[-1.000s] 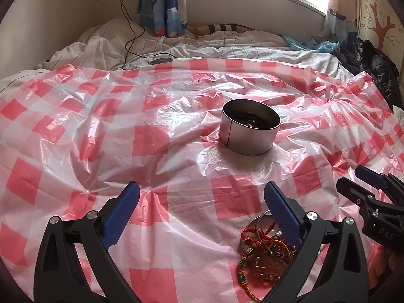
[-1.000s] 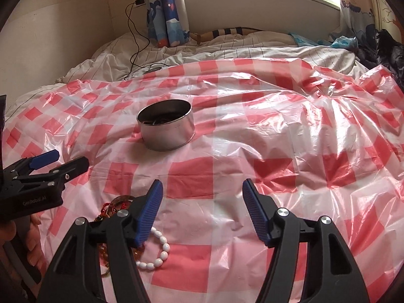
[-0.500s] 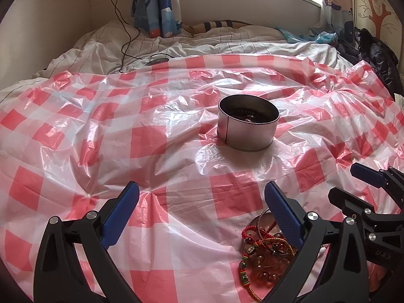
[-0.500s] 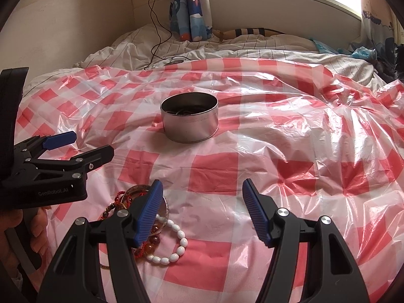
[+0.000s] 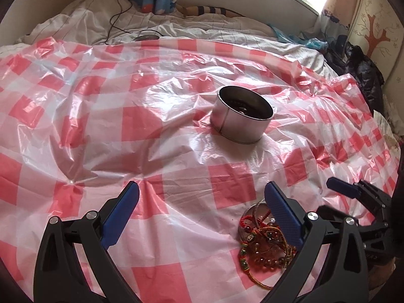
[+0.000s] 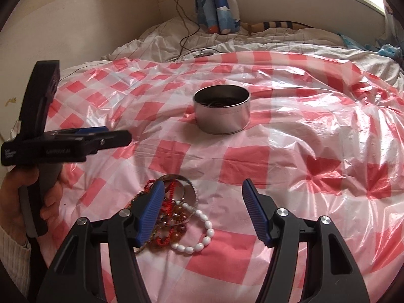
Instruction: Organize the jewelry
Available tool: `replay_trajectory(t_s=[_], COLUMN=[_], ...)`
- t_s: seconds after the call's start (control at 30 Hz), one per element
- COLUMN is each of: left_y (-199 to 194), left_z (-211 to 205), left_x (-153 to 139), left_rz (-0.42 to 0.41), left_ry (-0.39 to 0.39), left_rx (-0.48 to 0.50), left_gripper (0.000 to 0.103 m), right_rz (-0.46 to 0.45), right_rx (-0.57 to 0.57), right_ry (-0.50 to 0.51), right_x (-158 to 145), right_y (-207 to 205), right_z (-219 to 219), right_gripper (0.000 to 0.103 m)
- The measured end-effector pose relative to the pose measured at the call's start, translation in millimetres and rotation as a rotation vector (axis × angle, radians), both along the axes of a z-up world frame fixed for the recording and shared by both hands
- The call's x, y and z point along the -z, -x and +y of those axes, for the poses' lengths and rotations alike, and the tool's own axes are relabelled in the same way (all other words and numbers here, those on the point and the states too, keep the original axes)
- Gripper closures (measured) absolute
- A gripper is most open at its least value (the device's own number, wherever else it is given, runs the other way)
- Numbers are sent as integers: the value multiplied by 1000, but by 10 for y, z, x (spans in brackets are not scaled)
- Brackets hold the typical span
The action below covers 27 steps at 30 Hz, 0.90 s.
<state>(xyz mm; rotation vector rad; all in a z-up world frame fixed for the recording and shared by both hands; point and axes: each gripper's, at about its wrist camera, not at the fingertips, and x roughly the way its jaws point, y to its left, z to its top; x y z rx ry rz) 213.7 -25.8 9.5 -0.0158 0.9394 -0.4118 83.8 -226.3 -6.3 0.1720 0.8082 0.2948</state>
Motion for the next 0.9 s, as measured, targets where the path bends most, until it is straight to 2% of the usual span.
replay_trajectory(t_s=[0.07,0.13,0.2,0.37,0.47,0.53,0.63,0.8,0.83,0.9], left_y=[-10,-1,44,284,387,435,444,447,456,479], left_z=[30,-13,-108,-323,-359,-363,-356,-371,-371,-357], left_x=[2,4,37,156,200,204,247,432,453,461], left_rz=[2,9,28,17,-1,-9,9,69,74,75], left_ry=[3,-2,-33,-125,-126,-108,-48,-17,-18,-7], left_rx=[-5,35,113,353,422,458,466,483,486,497], left_gripper=[8,8,8,8,8,14,25,65,69,83], right_rz=[1,6,25,74,70,65,69,75,75,76], right_rx=[-63,-95,-85,12,40,36,25,27,28,32], right_ry=[13,59,102,61,69,69,72,71,70,71], right_x=[13,51,125,222,229,230,254,292,295,301], right_y=[18,30,11,-78,-109,-132,-160,-198,-200,-205], right_z=[136,260,294,36,-12,6,45,67,69,66], right_gripper=[52,54,57,59,61,62,64,64,64,64])
